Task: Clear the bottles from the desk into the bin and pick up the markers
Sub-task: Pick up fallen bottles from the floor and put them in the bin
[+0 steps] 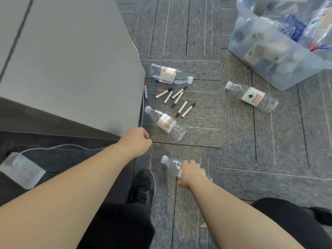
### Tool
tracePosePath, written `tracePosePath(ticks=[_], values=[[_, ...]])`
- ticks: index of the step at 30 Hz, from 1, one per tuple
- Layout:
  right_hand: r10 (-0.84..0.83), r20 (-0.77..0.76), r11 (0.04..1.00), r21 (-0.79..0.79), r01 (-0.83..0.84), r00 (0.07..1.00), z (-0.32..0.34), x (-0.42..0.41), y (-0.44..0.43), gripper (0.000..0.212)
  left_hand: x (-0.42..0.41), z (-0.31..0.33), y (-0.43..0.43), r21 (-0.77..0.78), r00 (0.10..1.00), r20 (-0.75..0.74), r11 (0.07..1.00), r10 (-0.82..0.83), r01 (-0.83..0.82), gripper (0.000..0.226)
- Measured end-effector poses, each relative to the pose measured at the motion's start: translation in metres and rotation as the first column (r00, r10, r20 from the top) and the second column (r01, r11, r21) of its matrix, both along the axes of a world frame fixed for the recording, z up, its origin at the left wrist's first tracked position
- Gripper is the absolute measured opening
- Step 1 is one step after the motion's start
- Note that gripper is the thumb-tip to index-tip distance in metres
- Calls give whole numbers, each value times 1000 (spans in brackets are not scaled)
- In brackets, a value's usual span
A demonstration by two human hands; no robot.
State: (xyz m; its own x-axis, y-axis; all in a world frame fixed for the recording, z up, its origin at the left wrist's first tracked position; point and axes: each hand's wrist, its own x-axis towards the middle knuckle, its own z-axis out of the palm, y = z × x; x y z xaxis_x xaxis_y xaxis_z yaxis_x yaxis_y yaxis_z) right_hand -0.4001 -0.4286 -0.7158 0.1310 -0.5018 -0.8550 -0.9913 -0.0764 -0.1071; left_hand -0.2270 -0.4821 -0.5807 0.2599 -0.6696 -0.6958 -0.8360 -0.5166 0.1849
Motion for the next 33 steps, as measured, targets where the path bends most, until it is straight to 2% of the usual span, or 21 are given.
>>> tracePosePath(ticks=[6, 8, 11, 14, 16, 18, 21, 24, 26, 28, 33], values=[[140, 88, 987, 66, -146, 986, -45, -5, 0, 83, 0, -17, -25, -105, 999, 32, 994, 9, -5, 20], [101, 114, 993, 44, -107, 988, -36, -11, -17, 83, -2, -15, -27, -132, 998, 65, 991, -7, 15, 8], [-54, 173, 997, -48, 63, 983, -9, -26, -45, 79, -10, -10, -24, -115, 995, 97, 993, -18, 29, 9], [-52, 227, 973, -206, 101, 972, 31, -44, -77, 75, -22, -5, -28, -121, 996, 86, 992, -13, 23, 14], [-47, 230, 950, -291, 115, 972, 61, -58, -101, 74, -30, -5, -40, -141, 998, 30, 989, 58, -53, 17], [-69, 220, 926, -348, 144, 973, 88, -71, -124, 77, -36, -10, -50, -161, 977, -48, 964, 208, -213, 13], [-73, 206, 893, -422, 156, 976, 119, -83, -146, 76, -44, -25, -56, -118, 881, -162, 877, 445, -465, 34], [-43, 169, 885, -452, 116, 985, 137, -86, -159, 77, -52, -32, -55, 48, 742, -211, 765, 636, -642, 47], [-17, 147, 892, -446, 82, 989, 140, -83, -172, 74, -51, -36, -60, 122, 667, -235, 702, 707, -701, 47], [-5, 173, 892, -444, 82, 985, 135, -76, -189, 68, -45, -48, -76, 105, 610, -266, 651, 747, -752, 44], [71, 186, 889, -457, 23, 980, 129, -63, -232, 63, -47, -78, -100, 237, 356, -221, 404, 908, -883, 54]])
